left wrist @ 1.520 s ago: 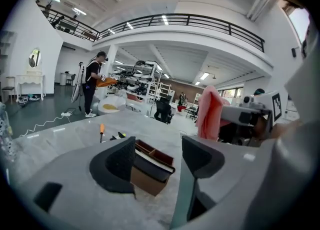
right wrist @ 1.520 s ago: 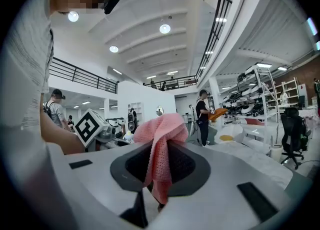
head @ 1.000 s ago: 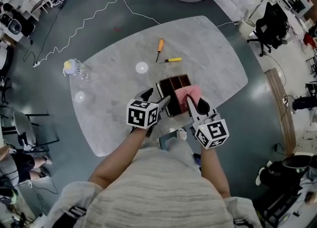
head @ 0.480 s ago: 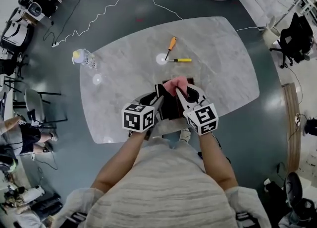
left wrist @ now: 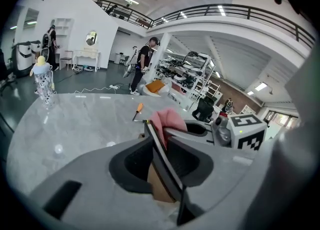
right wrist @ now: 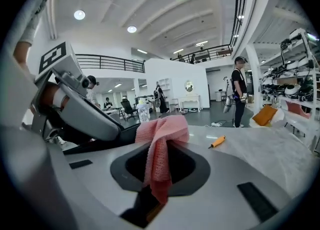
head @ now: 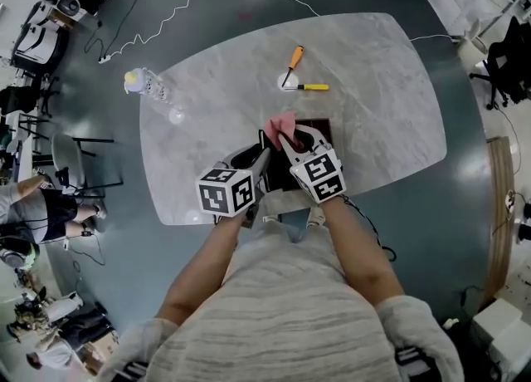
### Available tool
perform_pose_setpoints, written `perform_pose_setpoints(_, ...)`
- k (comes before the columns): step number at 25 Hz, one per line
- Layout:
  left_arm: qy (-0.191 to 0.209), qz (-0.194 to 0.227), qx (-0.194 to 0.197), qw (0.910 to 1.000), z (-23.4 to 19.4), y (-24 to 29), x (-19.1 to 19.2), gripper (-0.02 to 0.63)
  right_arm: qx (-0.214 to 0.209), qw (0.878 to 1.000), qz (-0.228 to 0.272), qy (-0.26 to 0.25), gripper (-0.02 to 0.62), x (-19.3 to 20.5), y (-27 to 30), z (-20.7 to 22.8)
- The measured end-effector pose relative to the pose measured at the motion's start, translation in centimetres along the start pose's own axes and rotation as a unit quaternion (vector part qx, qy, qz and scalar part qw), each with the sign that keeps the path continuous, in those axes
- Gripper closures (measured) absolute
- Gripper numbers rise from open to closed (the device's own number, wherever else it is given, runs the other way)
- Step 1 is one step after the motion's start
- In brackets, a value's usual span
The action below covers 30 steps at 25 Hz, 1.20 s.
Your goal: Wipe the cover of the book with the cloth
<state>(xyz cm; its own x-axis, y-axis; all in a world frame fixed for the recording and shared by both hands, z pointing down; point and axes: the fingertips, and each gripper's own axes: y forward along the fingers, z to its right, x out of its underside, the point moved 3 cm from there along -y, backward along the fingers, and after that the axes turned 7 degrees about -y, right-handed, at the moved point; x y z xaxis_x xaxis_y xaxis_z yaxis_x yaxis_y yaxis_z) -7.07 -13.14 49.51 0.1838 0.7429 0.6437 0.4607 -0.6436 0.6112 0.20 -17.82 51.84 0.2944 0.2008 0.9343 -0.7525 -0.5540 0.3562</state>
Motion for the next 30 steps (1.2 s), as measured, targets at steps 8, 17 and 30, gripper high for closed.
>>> perform_pose_setpoints(8,0.017,-0.001,0.01,0.9998,0.1,0.2,0.1,0.488,-0.061,0.998,0.008,0.021,0.543,1.0,-1.2,-2.9)
perform_pose_setpoints(17,0.02,-0.005,0.021,0.9996,-0.2,-0.3,0.3,0.48,-0.117,0.991,0.005,0.057,0.543,1.9,-4.3,-6.4)
perform_pose_setpoints(30,0.031,-0.02,0.036,0.9987,0.2,-0.9,0.3,0.461,-0.148,0.984,-0.013,0.096,0.543,2.4,-6.5,-7.7)
